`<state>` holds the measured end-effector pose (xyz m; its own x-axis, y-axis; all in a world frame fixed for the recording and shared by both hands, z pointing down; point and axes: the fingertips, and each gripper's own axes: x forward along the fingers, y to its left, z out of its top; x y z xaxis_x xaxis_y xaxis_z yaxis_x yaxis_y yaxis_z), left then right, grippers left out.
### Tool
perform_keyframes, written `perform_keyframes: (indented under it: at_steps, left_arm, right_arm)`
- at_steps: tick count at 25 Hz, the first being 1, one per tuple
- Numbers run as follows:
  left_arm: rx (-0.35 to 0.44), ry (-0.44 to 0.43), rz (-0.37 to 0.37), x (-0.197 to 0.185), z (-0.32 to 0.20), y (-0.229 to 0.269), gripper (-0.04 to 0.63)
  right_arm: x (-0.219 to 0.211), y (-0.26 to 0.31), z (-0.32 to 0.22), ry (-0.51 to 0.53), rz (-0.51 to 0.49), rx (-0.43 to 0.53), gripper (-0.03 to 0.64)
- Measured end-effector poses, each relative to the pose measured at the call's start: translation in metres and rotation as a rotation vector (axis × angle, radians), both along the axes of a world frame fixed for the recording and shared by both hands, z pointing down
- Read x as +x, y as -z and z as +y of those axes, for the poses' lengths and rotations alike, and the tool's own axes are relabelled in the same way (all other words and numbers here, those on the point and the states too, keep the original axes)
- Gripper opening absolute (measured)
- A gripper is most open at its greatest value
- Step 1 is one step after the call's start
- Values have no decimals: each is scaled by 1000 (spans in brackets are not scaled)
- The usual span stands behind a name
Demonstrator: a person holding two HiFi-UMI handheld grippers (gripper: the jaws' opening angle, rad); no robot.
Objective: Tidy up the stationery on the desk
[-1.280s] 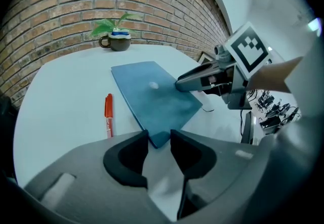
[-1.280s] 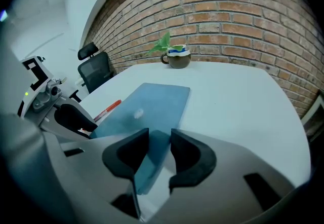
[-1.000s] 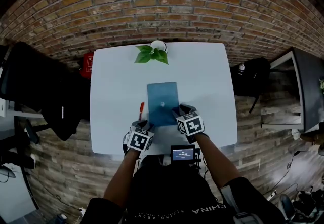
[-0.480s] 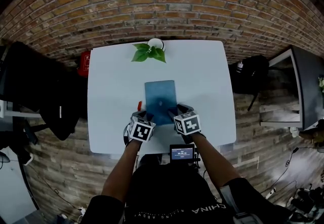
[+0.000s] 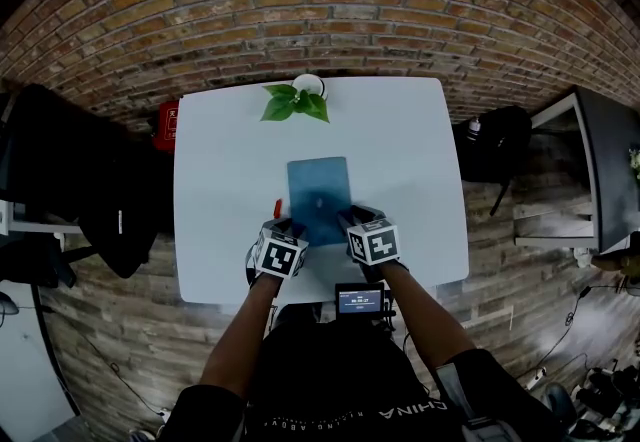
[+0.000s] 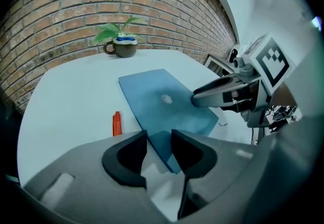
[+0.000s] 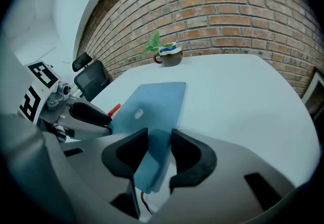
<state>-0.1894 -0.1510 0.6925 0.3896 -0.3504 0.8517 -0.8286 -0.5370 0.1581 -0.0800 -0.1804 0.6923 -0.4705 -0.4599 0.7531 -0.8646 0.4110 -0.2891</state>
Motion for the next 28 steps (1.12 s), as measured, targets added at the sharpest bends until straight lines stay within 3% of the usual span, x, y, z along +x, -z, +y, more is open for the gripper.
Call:
perform_keyframes:
  at_steps: [14,28]
  left_arm:
    - [-5,-12,7,-3,0,1,158]
    - [36,-4,76,-5,1,3,158]
  right_arm:
    - [-4,46,0,64,-41,84,74]
    - [-53,109,10,271,-99,186,58]
